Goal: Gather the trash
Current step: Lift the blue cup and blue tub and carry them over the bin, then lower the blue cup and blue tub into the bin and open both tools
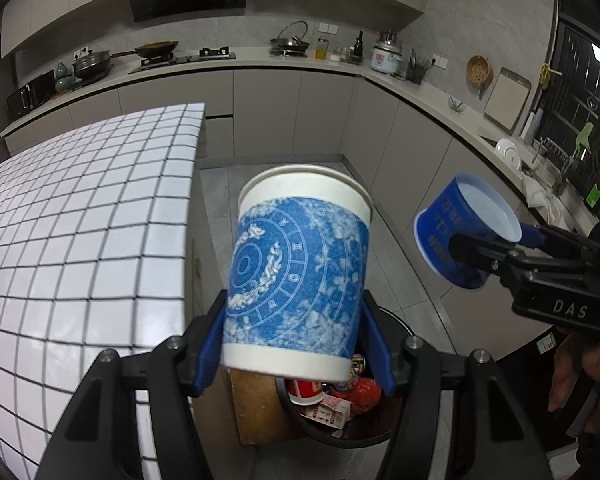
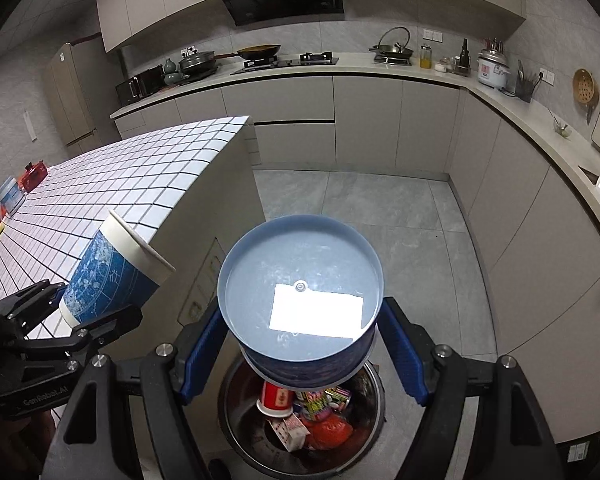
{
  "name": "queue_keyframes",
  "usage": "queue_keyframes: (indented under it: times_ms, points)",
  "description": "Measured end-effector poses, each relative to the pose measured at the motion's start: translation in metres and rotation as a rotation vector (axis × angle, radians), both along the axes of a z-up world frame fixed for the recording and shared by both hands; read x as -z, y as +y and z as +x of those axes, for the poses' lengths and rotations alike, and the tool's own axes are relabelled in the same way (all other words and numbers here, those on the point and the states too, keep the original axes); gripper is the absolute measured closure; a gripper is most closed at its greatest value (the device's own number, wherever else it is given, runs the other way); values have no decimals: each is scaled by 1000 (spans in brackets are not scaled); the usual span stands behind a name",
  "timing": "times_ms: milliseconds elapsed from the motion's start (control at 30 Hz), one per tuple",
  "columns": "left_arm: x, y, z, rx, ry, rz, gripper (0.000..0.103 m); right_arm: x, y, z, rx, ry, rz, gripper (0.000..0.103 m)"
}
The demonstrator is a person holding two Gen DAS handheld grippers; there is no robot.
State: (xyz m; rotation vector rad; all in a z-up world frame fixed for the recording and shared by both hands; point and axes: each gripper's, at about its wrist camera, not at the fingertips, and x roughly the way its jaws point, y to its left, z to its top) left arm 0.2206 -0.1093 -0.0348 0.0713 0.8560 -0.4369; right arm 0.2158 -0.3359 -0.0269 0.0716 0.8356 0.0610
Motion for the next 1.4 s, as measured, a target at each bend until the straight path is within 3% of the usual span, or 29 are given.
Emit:
queue_keyframes:
  times_ms: [667, 1400]
  points:
    - [39, -31, -54, -52, 52, 29, 41, 44, -27, -41, -50, 70, 13, 26]
    - [96, -40, -74, -69, 163, 39, 41, 106, -23, -61, -99, 185, -17, 26]
